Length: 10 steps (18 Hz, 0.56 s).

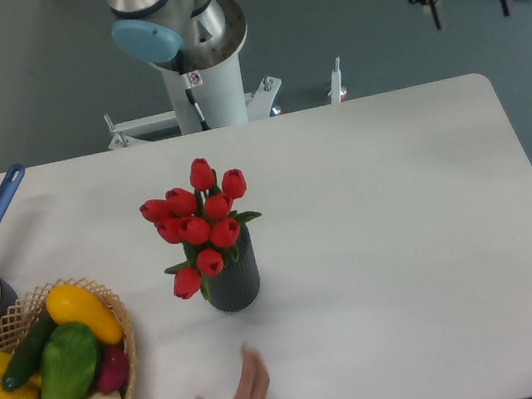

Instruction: Insert the flowers into the vase

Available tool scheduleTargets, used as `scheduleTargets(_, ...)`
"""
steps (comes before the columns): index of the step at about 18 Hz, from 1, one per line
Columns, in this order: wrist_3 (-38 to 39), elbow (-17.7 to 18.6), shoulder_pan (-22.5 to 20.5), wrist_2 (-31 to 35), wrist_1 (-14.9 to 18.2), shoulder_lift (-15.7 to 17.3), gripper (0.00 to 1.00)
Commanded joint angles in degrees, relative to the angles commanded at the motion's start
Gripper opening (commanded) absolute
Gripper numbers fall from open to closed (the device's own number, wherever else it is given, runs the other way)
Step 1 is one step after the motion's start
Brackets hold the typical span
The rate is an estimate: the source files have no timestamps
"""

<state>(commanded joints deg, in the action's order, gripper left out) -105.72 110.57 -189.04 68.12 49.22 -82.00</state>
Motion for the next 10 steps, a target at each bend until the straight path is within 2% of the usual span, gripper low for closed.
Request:
scheduleTargets(4,-8.0,-0.1,-4.4,-0.3,1.6,-0.2,1.00)
scheduleTargets(8,-8.8,0.0,-5.0,-0.4,1.8,-0.4,1.00)
scheduleTargets(10,-8.7,0.0,-4.9,-0.4,3.2,-0.4,1.00)
